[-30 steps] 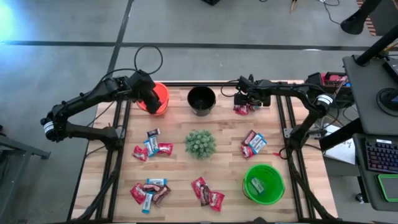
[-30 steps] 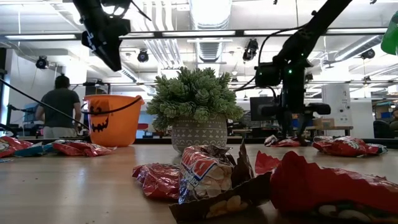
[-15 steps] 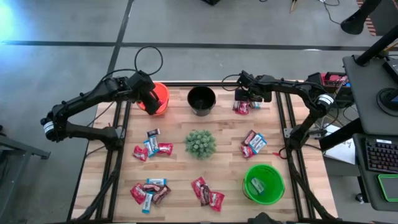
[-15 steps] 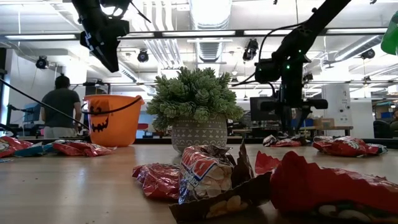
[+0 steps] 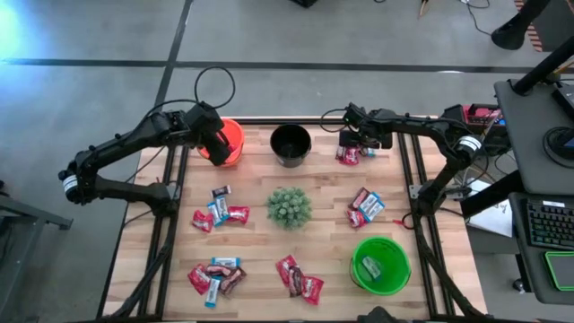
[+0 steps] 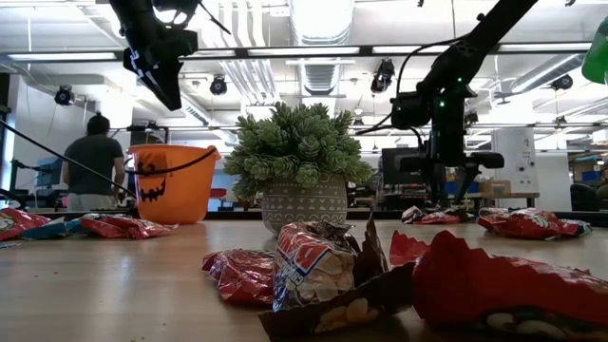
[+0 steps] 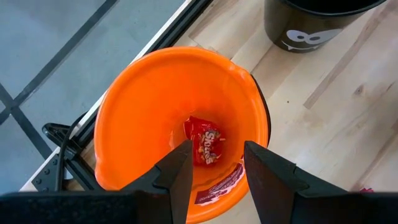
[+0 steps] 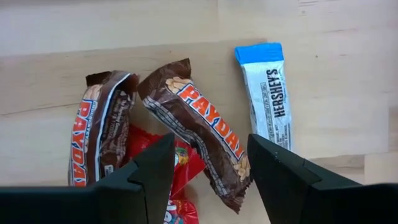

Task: Sort candy
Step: Put the brown chocolate into the black bucket

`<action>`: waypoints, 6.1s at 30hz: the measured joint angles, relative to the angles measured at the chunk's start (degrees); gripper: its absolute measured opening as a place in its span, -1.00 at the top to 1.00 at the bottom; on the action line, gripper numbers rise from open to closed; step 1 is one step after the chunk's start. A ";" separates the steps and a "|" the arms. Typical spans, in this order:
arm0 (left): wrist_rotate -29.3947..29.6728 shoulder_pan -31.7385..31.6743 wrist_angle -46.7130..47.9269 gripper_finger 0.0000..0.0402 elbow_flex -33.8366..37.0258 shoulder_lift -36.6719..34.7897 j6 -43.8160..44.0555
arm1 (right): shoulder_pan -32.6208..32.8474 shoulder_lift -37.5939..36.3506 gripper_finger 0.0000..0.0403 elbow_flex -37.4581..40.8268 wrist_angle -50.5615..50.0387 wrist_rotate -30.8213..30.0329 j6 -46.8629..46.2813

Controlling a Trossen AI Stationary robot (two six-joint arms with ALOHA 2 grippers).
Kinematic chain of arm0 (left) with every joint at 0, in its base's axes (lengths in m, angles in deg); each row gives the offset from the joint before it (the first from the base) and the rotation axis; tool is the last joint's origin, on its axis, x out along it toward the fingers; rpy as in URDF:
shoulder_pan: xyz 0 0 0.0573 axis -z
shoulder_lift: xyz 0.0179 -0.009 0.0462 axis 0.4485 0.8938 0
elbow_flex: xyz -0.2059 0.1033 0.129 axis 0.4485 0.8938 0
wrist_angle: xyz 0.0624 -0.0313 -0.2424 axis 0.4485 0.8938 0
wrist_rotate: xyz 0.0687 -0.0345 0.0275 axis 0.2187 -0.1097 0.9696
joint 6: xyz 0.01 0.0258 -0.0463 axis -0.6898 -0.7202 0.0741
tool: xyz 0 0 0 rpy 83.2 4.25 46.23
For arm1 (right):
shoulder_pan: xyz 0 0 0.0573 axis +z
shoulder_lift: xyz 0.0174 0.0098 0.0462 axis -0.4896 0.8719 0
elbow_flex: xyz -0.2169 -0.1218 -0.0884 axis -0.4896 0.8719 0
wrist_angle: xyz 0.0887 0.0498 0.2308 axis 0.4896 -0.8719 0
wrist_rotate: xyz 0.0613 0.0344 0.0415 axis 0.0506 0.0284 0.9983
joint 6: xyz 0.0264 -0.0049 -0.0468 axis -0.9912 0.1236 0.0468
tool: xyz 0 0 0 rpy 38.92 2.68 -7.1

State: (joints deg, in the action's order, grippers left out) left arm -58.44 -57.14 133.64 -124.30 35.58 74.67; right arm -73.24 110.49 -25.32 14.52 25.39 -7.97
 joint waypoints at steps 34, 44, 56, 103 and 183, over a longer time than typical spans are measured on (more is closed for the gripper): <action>-1.49 0.03 -0.02 0.37 0.00 0.00 0.02 | 0.15 0.02 0.15 5.22 4.67 0.44 -5.61; -2.87 0.01 0.00 0.37 0.00 0.00 0.02 | 0.15 0.02 0.54 5.43 4.90 0.35 -6.70; -4.57 0.01 0.42 0.37 0.00 0.00 0.02 | 0.15 0.00 0.51 5.46 6.26 3.48 -5.23; -4.55 0.01 0.37 0.37 0.00 0.00 -1.31 | 1.01 -0.07 0.19 4.40 7.71 0.46 -9.15; -5.57 0.03 0.81 0.37 0.00 0.00 -3.04 | 1.40 -2.07 0.94 5.08 8.14 2.03 -6.78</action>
State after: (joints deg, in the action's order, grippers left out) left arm -64.02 -57.11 134.45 -124.30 35.58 71.63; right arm -71.84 108.43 -20.24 22.66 27.42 -14.75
